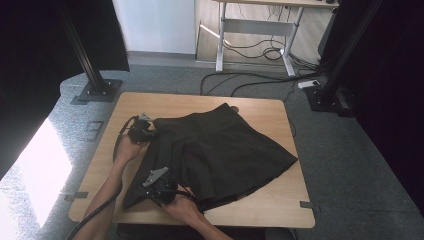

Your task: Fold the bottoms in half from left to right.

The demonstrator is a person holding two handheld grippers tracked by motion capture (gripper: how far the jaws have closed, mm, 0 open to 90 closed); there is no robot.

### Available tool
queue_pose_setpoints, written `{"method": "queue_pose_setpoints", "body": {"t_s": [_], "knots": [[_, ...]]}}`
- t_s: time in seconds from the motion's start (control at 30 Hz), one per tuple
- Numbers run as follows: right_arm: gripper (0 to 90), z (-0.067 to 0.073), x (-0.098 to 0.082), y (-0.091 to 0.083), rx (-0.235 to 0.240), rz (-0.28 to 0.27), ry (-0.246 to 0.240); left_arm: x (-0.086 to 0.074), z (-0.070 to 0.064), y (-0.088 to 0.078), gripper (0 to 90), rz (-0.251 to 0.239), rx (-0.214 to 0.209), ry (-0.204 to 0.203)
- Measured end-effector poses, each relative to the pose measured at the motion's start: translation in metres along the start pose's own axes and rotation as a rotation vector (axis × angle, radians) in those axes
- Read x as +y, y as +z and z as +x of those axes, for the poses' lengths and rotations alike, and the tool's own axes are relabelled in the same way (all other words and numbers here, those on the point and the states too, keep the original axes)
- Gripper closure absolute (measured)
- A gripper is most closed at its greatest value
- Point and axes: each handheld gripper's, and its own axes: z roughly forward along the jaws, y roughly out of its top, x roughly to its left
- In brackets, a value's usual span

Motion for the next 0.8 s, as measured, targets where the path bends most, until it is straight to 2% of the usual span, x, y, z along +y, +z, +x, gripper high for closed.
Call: {"method": "queue_pose_setpoints", "body": {"t_s": [0.1,0.13,0.17,0.23,0.27,0.3,0.33,0.4,0.47,0.5,0.53,0.57,0.6,0.63,0.8], "knots": [[86.0,0.006,0.01,0.001,0.032,-0.025,-0.004,-0.005,0.006,-0.015,86.3,-0.006,0.015,-0.002],[86.0,0.006,0.01,0.001,0.032,-0.025,-0.004,-0.005,0.006,-0.015,86.3,-0.006,0.015,-0.002],[86.0,0.01,0.016,0.001,0.056,-0.041,-0.006,-0.011,0.011,-0.028,86.3,-0.013,0.025,-0.005],[86.1,0.013,0.021,0.001,0.074,-0.055,-0.013,-0.013,0.013,-0.035,86.2,-0.015,0.032,-0.005],[86.0,0.015,0.024,0.0,0.083,-0.063,-0.019,-0.016,0.017,-0.046,86.3,-0.021,0.039,-0.004],[86.1,0.017,0.026,-0.001,0.088,-0.068,-0.023,-0.018,0.02,-0.054,86.2,-0.025,0.045,-0.007],[86.1,0.019,0.03,-0.004,0.096,-0.082,-0.031,-0.018,0.02,-0.054,86.3,-0.025,0.045,-0.007],[86.2,0.02,0.034,-0.011,0.101,-0.11,-0.044,-0.02,0.026,-0.071,86.3,-0.044,0.057,-0.017],[86.2,0.019,0.036,-0.017,0.099,-0.123,-0.05,-0.019,0.027,-0.074,86.3,-0.05,0.062,-0.018],[86.3,0.016,0.039,-0.029,0.092,-0.149,-0.052,-0.017,0.029,-0.082,86.3,-0.065,0.072,-0.022],[86.3,0.014,0.039,-0.034,0.084,-0.157,-0.051,-0.017,0.029,-0.082,86.2,-0.065,0.072,-0.022],[86.3,0.011,0.04,-0.042,0.072,-0.173,-0.047,-0.012,0.031,-0.087,86.3,-0.091,0.075,-0.032],[86.3,0.011,0.04,-0.042,0.072,-0.173,-0.047,-0.012,0.031,-0.087,86.3,-0.091,0.075,-0.032],[86.4,0.004,0.039,-0.056,0.06,-0.2,-0.028,-0.007,0.031,-0.09,86.3,-0.115,0.071,-0.043],[86.5,-0.012,0.035,-0.088,0.034,-0.259,0.021,0.013,0.028,-0.089,86.3,-0.175,0.061,-0.065]]}}
